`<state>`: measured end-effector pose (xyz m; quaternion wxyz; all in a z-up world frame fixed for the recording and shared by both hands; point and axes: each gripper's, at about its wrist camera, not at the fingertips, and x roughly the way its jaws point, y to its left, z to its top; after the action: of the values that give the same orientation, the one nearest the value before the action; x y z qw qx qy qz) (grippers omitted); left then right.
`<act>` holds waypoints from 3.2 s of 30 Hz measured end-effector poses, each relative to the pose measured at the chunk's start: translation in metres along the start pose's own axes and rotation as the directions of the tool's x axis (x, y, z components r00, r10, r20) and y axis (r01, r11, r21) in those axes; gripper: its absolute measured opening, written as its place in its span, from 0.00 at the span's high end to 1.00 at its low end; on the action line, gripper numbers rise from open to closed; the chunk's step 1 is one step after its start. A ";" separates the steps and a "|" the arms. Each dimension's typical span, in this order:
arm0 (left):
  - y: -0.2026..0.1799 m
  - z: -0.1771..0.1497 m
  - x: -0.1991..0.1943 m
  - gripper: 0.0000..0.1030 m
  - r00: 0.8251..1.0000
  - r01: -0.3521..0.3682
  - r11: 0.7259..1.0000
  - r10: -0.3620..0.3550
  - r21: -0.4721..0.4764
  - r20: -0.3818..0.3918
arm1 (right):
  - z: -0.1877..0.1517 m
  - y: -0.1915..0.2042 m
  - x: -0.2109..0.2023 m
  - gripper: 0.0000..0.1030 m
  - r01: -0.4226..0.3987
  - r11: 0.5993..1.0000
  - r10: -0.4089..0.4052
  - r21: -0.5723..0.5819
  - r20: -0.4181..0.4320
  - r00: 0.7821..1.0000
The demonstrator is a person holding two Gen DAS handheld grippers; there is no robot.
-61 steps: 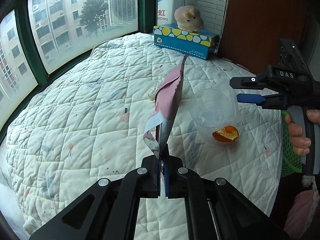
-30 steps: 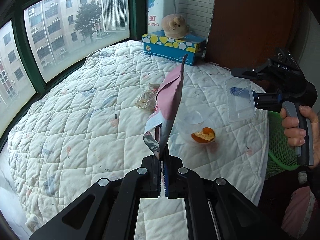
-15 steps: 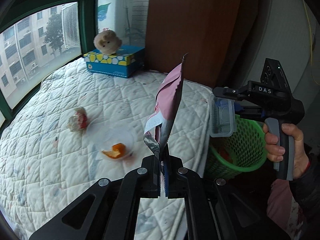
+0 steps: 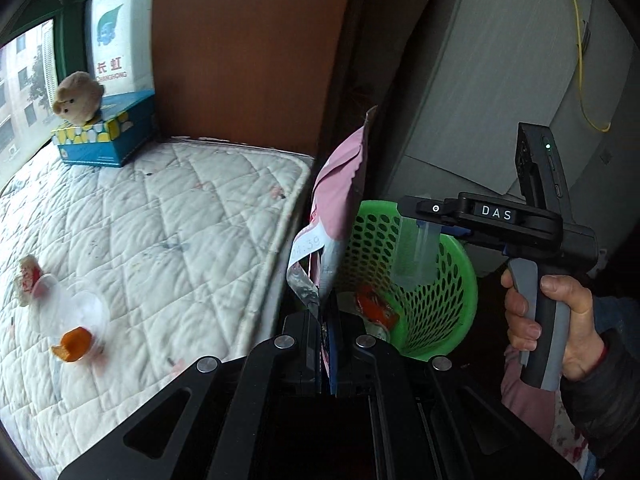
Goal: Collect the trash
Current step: 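Carry the pink bag and clear container to the green basket and release both, then move both grippers back over the mattress toward the clear cup, then grasp the clear plastic cup with the left gripper while the right gripper grasps the orange peel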
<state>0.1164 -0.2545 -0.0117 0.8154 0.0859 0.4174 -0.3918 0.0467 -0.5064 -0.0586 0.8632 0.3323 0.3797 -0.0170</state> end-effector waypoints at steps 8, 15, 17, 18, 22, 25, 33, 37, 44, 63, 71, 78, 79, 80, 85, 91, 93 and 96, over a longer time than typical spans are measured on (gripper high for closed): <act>-0.028 0.005 0.042 0.97 0.998 0.040 0.999 -0.039 0.021 -0.057 | -0.002 -0.024 -0.019 0.41 0.046 0.999 -0.047 0.020 0.034 0.998; -0.042 0.005 0.074 0.97 0.993 0.056 0.998 -0.052 0.029 -0.107 | -0.002 -0.033 -0.037 0.40 0.056 0.998 -0.057 0.014 0.069 0.996; -0.044 0.004 0.081 0.94 0.991 0.060 0.998 -0.057 0.023 -0.119 | -0.002 -0.034 -0.043 0.37 0.055 0.998 -0.056 0.014 0.081 0.995; -0.045 0.003 0.086 0.90 0.990 0.064 0.998 -0.061 0.020 -0.126 | -0.003 -0.035 -0.046 0.37 0.052 0.999 -0.053 0.016 0.089 0.995; -0.056 -0.003 0.088 0.67 0.991 0.057 0.998 -0.054 0.022 -0.123 | -0.003 -0.038 -0.054 0.37 0.043 0.999 -0.045 0.027 0.105 0.993; -0.060 -0.005 0.090 0.64 0.990 0.062 0.998 -0.059 0.020 -0.130 | -0.005 -0.040 -0.058 0.36 0.037 0.999 -0.041 0.034 0.109 0.993; -0.040 -0.016 0.063 0.58 0.995 -0.015 1.000 0.014 -0.014 -0.101 | -0.012 -0.028 -0.054 0.32 0.037 0.999 -0.037 -0.005 0.087 0.996; -0.012 -0.019 0.040 0.58 0.994 -0.079 0.995 0.074 -0.062 -0.076 | -0.019 -0.005 -0.046 0.31 0.064 0.994 -0.057 -0.088 0.076 0.996; 0.052 -0.026 -0.005 0.58 0.977 -0.215 0.961 0.213 -0.176 -0.033 | -0.029 0.035 -0.023 0.30 0.079 0.972 -0.072 -0.223 0.043 0.997; 0.202 -0.038 -0.026 0.42 0.907 -0.414 0.826 0.408 -0.381 -0.103 | -0.050 0.114 0.034 0.30 -0.015 0.924 -0.017 -0.382 -0.079 0.997; 0.220 -0.028 -0.005 0.34 0.882 -0.468 0.816 0.453 -0.340 -0.129 | -0.055 0.131 0.052 0.30 -0.040 0.909 -0.012 -0.415 -0.123 0.992; 0.228 -0.025 -0.003 0.40 0.893 -0.447 0.828 0.434 -0.339 -0.117 | -0.063 0.150 0.068 0.30 -0.058 0.885 -0.015 -0.462 -0.153 0.988; 0.228 -0.025 -0.004 0.41 0.894 -0.444 0.830 0.433 -0.337 -0.113 | -0.064 0.152 0.070 0.30 -0.062 0.882 -0.013 -0.467 -0.157 0.987; 0.229 -0.025 -0.005 0.42 0.896 -0.441 0.831 0.430 -0.339 -0.111 | -0.065 0.154 0.072 0.30 -0.066 0.880 -0.012 -0.471 -0.162 0.987; 0.227 -0.025 -0.016 0.44 0.902 -0.426 0.837 0.423 -0.345 -0.086 | -0.071 0.170 0.080 0.30 -0.093 0.862 -0.001 -0.498 -0.186 0.983; 0.224 -0.020 -0.054 0.44 0.901 -0.412 0.838 0.433 -0.356 -0.022 | -0.082 0.198 0.094 0.30 -0.150 0.827 0.026 -0.542 -0.229 0.973; 0.226 -0.019 -0.069 0.44 0.895 -0.416 0.834 0.446 -0.362 -0.002 | -0.087 0.211 0.101 0.30 -0.171 0.812 0.034 -0.558 -0.247 0.968; 0.231 -0.021 -0.090 0.44 0.888 -0.418 0.825 0.460 -0.380 0.022 | -0.096 0.232 0.112 0.36 -0.207 0.791 0.049 -0.575 -0.278 0.959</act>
<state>0.2364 -0.0372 -0.0008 0.9072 0.0044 0.4051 -0.1132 0.1301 -0.2447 -0.0503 0.8683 0.0671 0.4469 0.2046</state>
